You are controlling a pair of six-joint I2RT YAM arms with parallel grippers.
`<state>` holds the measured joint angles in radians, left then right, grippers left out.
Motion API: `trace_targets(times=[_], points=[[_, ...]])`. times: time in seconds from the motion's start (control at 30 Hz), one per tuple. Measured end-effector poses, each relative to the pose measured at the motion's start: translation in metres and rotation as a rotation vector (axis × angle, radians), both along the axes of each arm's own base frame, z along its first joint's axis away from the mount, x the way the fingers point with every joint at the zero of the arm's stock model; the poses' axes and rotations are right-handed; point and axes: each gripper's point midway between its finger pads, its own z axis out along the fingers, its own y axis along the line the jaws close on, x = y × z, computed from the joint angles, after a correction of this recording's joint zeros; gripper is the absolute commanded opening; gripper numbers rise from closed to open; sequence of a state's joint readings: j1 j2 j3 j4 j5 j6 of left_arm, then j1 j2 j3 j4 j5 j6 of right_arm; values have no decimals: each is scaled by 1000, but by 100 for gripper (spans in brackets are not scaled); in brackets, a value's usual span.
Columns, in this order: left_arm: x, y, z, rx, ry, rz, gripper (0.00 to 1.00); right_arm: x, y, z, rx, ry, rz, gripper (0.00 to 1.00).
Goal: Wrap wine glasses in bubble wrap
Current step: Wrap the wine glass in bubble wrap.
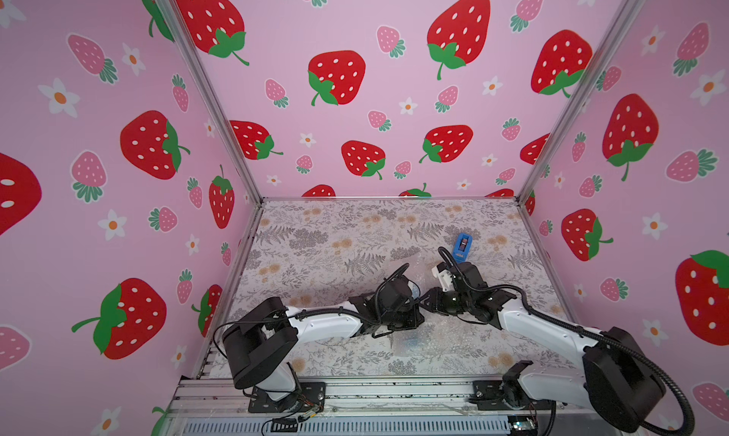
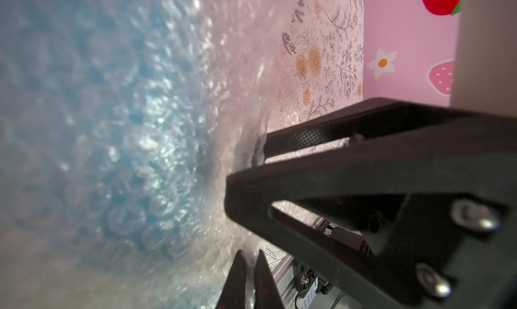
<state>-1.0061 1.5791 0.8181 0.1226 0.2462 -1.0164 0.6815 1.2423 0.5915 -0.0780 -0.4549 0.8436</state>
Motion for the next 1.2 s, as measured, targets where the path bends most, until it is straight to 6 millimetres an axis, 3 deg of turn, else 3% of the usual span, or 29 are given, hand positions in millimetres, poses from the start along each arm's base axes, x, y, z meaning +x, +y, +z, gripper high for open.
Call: trace_targets(times=[0.07, 0.2, 0.4, 0.5, 0.6, 0.77, 1.0, 1.07, 1.2], points=[[0, -1, 1, -1, -3, -3, 35, 0, -1, -1, -4, -2, -1, 12], [-1, 3, 7, 7, -15, -10, 53, -1, -5, -5, -33, 1, -3, 4], [-1, 20, 50, -6, -120, -9, 82, -2, -15, -11, -86, -2, -12, 1], [6, 34, 70, -8, -193, 13, 89, 0, -21, -12, -103, -12, -23, 1], [20, 47, 75, 18, -245, 41, 93, 3, -26, -14, -117, -15, -35, 0], [38, 66, 50, 95, -259, 65, 96, 6, -30, -17, -134, -26, -39, 0], [38, 80, -13, 134, -108, 63, 99, 9, -31, -27, -152, -16, -46, 0], [38, 80, -20, 127, -82, 71, 99, 11, -31, -30, -156, -13, -47, 0], [43, 74, -14, 74, -76, 77, 99, 14, -29, -36, -155, -14, -49, 0]])
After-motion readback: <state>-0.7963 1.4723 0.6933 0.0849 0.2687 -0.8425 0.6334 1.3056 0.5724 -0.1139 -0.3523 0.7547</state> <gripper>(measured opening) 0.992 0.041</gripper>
